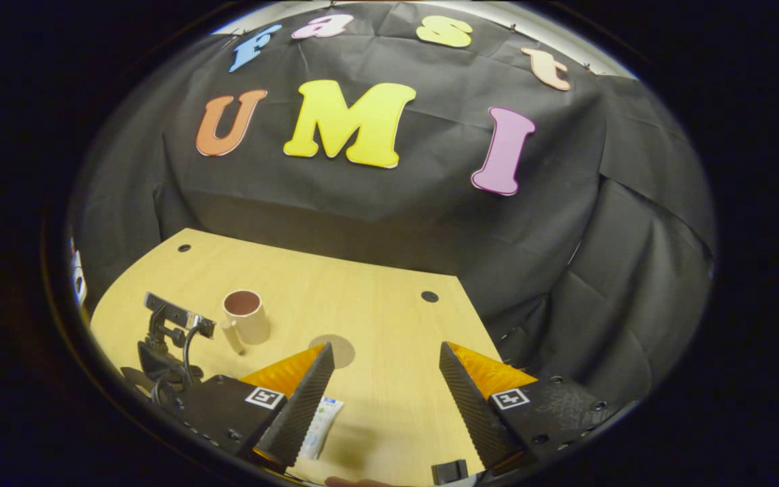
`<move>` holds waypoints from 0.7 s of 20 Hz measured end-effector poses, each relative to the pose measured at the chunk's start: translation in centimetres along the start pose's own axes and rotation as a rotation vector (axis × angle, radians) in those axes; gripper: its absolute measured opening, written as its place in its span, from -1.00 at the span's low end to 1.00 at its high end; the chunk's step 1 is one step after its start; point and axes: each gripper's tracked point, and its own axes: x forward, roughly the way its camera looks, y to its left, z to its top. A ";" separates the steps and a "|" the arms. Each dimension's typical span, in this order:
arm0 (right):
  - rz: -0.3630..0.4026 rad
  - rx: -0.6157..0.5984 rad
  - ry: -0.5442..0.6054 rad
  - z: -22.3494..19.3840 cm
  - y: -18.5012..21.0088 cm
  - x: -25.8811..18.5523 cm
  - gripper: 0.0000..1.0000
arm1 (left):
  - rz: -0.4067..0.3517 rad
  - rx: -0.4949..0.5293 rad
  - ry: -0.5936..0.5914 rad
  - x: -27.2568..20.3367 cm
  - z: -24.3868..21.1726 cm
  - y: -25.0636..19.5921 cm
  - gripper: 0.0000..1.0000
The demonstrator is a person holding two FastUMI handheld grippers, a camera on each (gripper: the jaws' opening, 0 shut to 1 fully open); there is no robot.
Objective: Put the toothbrush and toothpaste on the desktop into the cup, then pick up the cup and place it on the coaster on the desktop.
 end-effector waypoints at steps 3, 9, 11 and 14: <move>0.010 -0.002 0.012 -0.4 0.3 0.0 0.89 | -0.026 -0.016 0.006 -0.8 3.2 -0.4 -0.59; 0.022 0.002 0.050 -1.5 0.5 0.3 0.89 | -0.035 0.000 0.010 -2.7 11.5 -0.6 -0.73; 0.028 0.008 0.080 -2.6 0.8 0.7 0.90 | -0.030 0.002 0.004 -3.5 14.8 -0.5 -0.79; 0.031 0.014 0.125 -4.2 0.9 1.3 0.90 | -0.021 -0.002 -0.069 -5.7 21.5 -0.2 -0.82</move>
